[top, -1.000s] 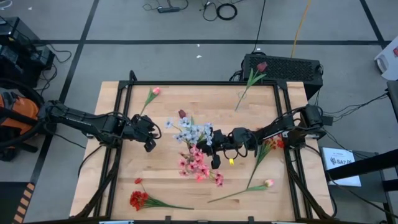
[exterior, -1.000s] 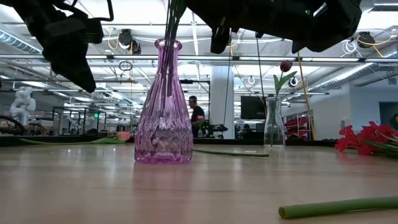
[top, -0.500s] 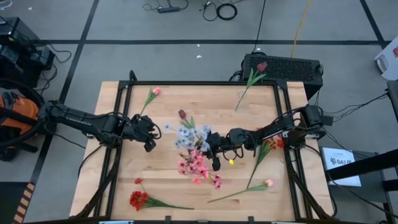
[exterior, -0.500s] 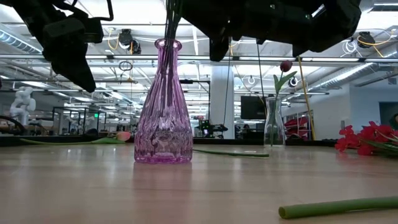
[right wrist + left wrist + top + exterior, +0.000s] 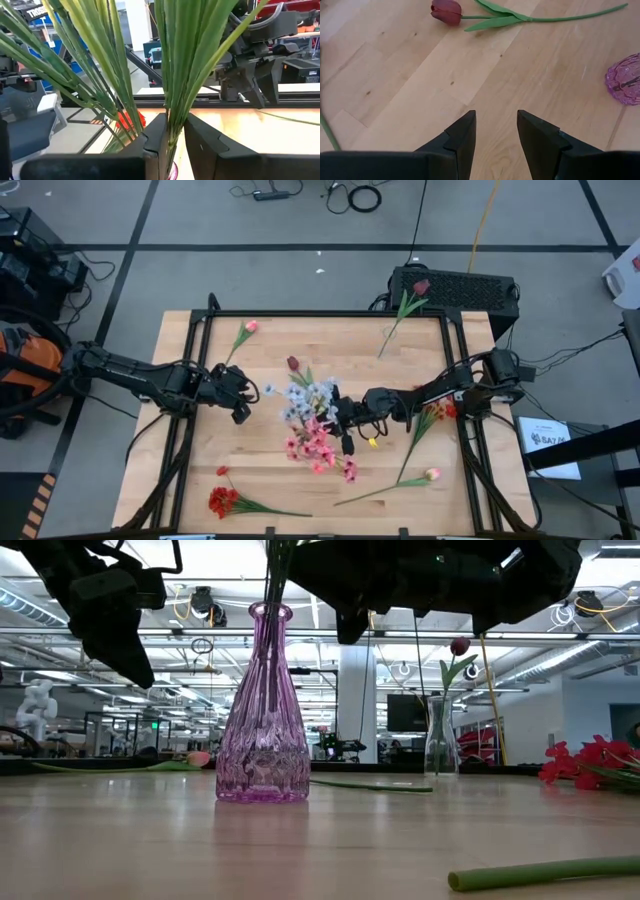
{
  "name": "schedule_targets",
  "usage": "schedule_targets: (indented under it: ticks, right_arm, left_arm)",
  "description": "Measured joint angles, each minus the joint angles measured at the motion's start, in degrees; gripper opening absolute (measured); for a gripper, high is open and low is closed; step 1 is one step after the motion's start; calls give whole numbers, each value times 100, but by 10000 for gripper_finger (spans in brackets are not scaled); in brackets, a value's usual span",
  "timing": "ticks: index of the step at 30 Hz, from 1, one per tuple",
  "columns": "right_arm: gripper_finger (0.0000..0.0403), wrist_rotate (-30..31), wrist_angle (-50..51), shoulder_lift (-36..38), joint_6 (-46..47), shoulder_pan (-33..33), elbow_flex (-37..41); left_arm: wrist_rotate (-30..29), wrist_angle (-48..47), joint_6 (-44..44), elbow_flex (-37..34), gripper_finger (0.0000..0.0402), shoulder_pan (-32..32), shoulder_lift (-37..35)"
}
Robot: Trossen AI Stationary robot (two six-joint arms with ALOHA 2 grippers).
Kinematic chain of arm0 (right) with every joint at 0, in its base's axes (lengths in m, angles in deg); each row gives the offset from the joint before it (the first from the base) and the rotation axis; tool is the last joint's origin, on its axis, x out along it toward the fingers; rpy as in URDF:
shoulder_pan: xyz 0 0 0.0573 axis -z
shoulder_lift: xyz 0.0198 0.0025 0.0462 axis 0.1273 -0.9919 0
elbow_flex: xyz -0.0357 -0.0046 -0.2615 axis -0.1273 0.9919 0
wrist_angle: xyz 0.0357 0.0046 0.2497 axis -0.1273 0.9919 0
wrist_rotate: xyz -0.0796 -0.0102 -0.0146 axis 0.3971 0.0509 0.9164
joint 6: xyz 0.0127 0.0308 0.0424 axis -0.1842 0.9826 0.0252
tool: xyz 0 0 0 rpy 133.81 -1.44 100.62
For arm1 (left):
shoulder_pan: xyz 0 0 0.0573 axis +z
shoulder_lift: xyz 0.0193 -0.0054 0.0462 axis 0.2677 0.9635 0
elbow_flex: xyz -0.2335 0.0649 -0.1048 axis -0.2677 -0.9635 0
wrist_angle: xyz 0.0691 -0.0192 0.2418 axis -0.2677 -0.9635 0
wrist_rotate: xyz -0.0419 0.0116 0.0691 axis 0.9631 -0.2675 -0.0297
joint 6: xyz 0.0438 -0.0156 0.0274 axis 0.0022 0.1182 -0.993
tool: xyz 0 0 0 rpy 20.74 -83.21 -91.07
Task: Sort flowers into vase by color
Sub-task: Put the white flowers into the purple vase, then put the top pink flower into the purple vase
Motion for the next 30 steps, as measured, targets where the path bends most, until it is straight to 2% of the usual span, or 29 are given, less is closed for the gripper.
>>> schedule_targets:
  ticks: [8,15,23,30]
  right_arm:
    - [51,-137,17,22,-452,7,0]
    - [37,-282,151,37,-135,7,0]
    - [45,-283,1388,532,-152,7,0]
    - [45,-274,1992,938,-303,30,0]
  left_arm:
    - [-5,0,6,-1,150,-1,1]
    - [-7,2,6,1,150,1,2]
    - [-12,2,7,-1,150,-1,2]
    - [-53,0,7,-1,150,1,-1]
